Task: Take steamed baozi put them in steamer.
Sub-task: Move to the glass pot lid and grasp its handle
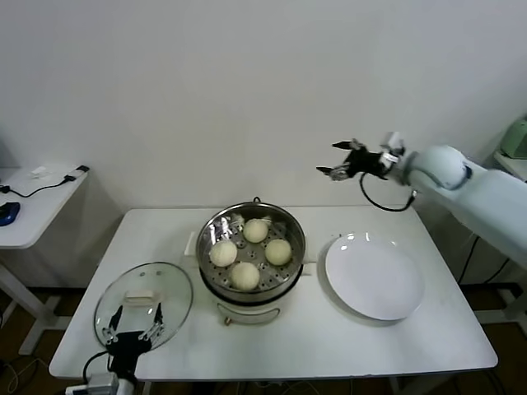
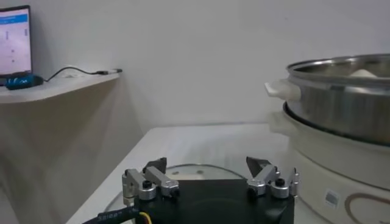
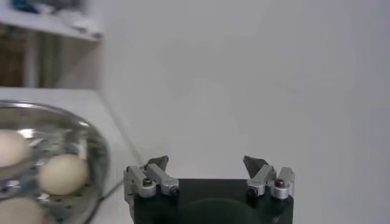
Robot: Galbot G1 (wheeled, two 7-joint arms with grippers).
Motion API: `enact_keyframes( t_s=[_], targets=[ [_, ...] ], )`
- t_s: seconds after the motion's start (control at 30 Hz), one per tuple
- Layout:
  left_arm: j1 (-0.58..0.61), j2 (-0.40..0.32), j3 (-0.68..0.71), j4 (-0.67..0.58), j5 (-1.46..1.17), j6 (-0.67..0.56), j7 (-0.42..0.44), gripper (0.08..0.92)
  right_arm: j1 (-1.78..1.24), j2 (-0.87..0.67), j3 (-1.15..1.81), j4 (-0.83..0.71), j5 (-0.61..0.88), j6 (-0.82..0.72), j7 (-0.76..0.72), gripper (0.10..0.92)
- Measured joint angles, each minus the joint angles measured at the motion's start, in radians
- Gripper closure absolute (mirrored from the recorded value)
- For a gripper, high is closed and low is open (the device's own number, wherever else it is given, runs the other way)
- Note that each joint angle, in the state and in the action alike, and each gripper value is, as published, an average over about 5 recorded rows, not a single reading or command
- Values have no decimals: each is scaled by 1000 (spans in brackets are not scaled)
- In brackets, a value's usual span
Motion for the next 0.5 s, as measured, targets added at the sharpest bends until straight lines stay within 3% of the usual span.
enact_keyframes(
  t_s=[0.2,0.5],
  targets=[
    [-10,-9,8,2,3,-2,-4,177,-400,13,402,61,-62,86,78,203],
    [-22,3,4,11,14,-17,-16,177,-984,186,916,149,-181,205,150,203]
  ],
)
